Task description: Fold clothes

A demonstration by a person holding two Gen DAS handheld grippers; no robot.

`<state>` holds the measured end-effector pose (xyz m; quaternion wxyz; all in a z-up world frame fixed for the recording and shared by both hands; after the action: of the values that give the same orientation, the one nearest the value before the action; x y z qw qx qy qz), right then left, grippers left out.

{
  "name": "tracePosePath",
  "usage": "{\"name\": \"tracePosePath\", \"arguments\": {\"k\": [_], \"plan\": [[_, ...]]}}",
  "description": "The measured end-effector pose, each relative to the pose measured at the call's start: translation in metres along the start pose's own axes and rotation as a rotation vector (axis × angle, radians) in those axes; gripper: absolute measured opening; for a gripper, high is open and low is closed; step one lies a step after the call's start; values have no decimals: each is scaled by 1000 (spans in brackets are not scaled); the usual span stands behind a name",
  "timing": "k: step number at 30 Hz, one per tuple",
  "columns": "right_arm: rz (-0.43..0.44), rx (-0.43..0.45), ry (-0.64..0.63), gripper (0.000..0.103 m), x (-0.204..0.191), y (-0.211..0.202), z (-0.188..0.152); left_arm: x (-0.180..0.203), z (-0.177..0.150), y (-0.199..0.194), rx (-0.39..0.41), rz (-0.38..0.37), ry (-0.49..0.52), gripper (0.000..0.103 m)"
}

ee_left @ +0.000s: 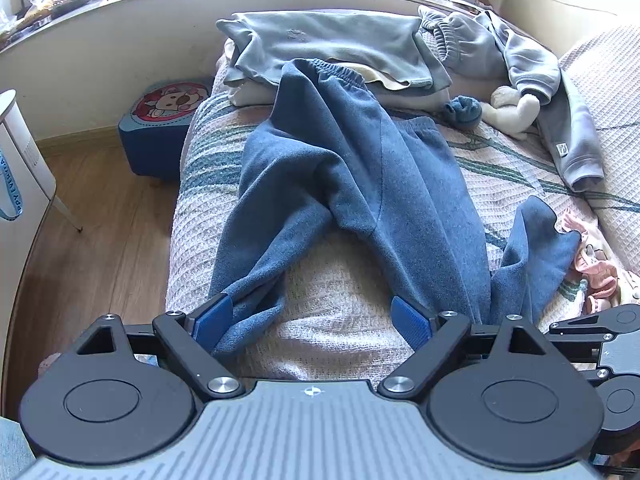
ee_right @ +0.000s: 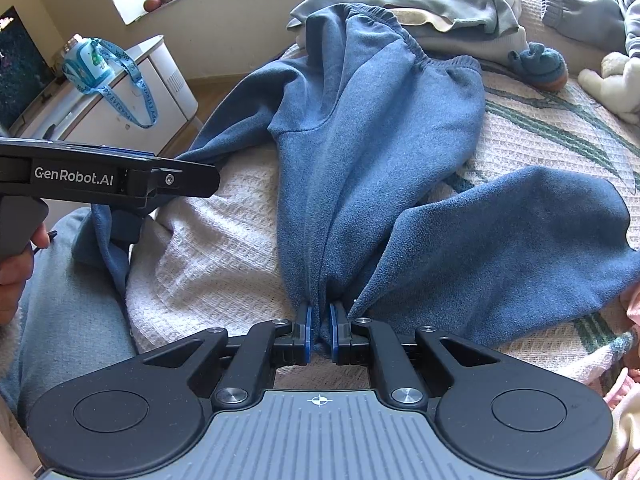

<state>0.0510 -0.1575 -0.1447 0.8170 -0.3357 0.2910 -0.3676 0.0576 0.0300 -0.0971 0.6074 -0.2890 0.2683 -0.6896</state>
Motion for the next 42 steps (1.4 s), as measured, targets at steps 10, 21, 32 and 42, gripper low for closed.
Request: {"name": "tracePosePath", "arguments": {"k": [10,21,32,42], "plan": [[-1,-4,-7,11,0,1,0,0,-1,0,-3,0,1,86],[-4,-6,-13,11,0,2,1,1,-1,0,-4,-1,2,86],[-6,-4,-16,11,-1,3,0,1,-1,1,-7,-2,5,86],[-5,-4,-19,11,0,4,0,1,-2,1,-9,-2,8,86]]}}
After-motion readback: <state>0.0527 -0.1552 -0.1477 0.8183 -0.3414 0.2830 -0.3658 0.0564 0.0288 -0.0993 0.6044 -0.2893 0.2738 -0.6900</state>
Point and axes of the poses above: each gripper's, at about its wrist camera, not at the fingertips, and y roughly the way its jaws point, x to its right, z to its top, the point moved 8 cm from there along y, roughly the way its jaws point, and after that the axes turned 7 degrees about x, right-handed, at the moved point
